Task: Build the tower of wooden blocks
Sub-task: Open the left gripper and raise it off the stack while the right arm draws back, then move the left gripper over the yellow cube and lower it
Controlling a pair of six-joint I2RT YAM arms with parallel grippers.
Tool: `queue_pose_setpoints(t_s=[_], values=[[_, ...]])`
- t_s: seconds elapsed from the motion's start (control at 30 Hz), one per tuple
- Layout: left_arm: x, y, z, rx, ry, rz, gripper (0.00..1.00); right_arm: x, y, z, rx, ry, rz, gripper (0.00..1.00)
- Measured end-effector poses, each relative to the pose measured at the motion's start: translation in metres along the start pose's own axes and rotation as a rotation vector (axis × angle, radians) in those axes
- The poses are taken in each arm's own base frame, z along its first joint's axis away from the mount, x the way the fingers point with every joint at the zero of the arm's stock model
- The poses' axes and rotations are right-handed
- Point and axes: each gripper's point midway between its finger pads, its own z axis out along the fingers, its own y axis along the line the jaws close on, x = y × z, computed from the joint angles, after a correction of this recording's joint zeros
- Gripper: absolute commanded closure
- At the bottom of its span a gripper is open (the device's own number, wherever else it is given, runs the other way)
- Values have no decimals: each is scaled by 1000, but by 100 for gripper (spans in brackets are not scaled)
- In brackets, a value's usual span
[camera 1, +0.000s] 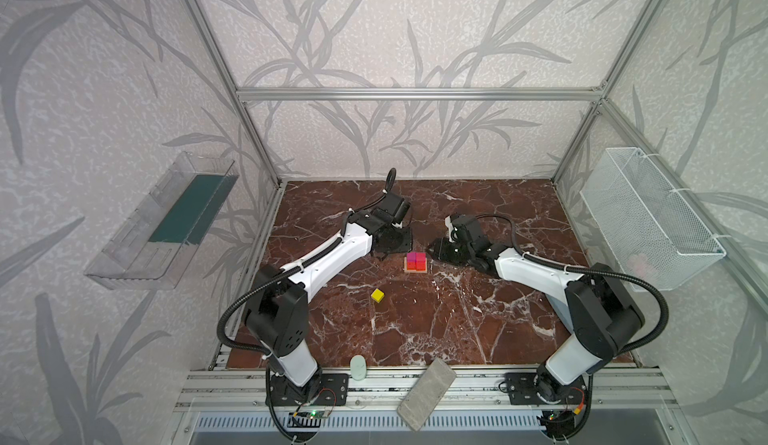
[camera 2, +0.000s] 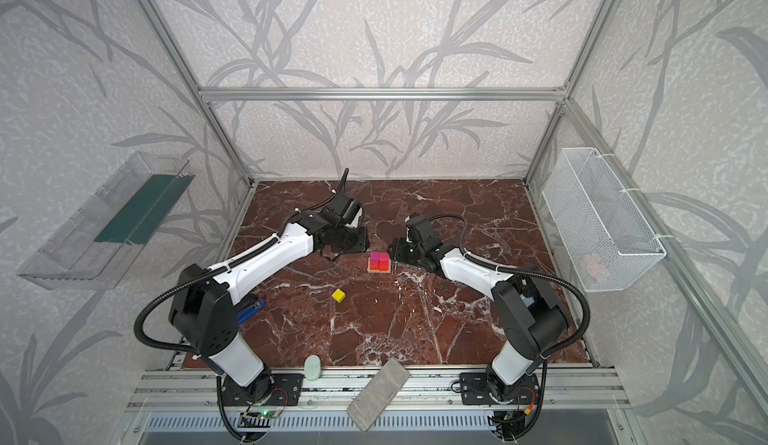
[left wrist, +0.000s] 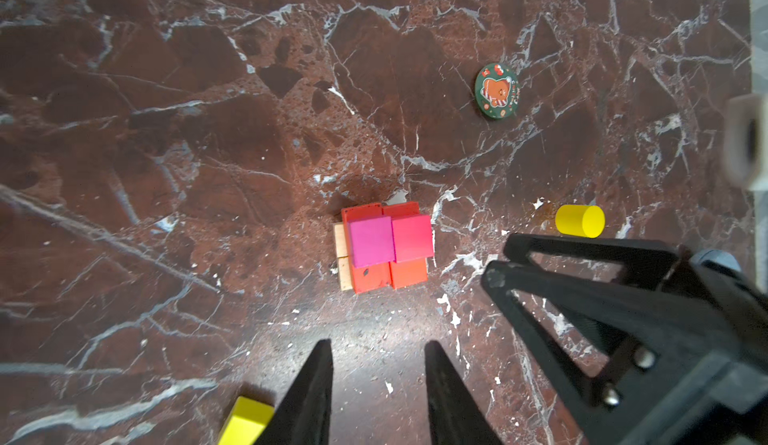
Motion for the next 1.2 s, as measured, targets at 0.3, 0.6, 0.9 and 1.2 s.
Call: queue_pose_setpoints(t_s=[0.3, 0.6, 0.9, 1.2], values=[[41, 27, -20, -110, 40, 31, 59, -9, -6, -22, 14, -64, 4, 50], [87, 61, -28, -210, 113, 30, 48, -8, -20, -30, 38, -82, 20, 49], [126, 86, -19, -272, 194, 6, 31, -14, -24, -41, 43, -116, 27, 48], [145, 90, -3, -254, 218, -72, 22, -15, -26, -42, 50, -122, 29, 47]])
